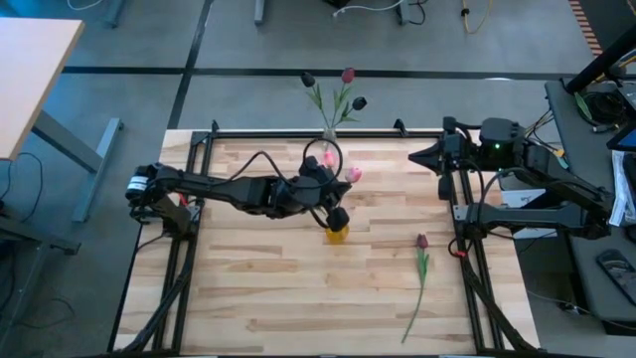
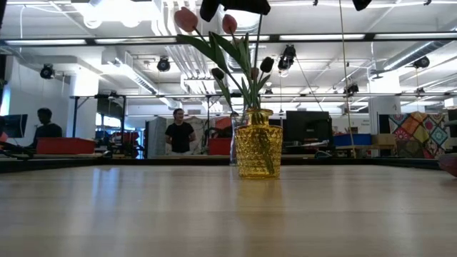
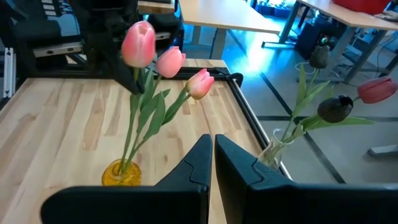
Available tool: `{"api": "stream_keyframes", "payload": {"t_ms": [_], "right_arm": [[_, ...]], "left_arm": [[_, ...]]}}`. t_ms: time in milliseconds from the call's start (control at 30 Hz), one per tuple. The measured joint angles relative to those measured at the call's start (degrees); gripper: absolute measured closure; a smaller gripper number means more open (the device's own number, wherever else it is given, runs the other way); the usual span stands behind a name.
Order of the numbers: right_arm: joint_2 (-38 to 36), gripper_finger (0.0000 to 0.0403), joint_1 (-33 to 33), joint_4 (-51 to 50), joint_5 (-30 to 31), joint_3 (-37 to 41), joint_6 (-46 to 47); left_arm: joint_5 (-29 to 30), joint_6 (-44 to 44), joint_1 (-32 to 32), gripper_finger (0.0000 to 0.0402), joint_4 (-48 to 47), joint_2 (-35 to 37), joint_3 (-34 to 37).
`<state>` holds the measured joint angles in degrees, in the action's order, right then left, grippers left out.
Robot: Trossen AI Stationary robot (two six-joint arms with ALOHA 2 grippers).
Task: Sort flowers into vase by color
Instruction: Put the pink tulip into the yellow vase, then put the red tulip into the transparent vase
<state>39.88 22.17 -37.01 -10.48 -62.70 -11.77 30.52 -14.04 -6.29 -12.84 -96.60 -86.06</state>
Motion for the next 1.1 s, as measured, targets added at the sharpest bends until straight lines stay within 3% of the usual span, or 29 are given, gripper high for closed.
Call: {"api": "stream_keyframes", "payload": {"t_ms": [300, 567, 833, 1100], "right_arm": [[1.2, 0.039, 0.0, 0.1, 0.0, 0.0, 0.7], [1.2, 0.039, 0.0, 0.4, 0.0, 0.0, 0.9], [1.2, 0.039, 0.0, 0.5, 0.0, 0.0, 1.7], [1.2, 0.039, 0.0, 0.5, 0.0, 0.0, 1.7]], "left_arm": [[-0.1, -1.0, -1.4, 0.0401, 6.7, -0.1, 7.5], [-2.8, -1.8, -1.4, 0.038, 4.3, -0.4, 8.8], [-7.8, -2.1, -1.4, 0.0325, -3.4, -0.5, 3.3], [-8.8, -2.1, -1.6, 0.0279, -11.0, -0.5, -2.9]]}}
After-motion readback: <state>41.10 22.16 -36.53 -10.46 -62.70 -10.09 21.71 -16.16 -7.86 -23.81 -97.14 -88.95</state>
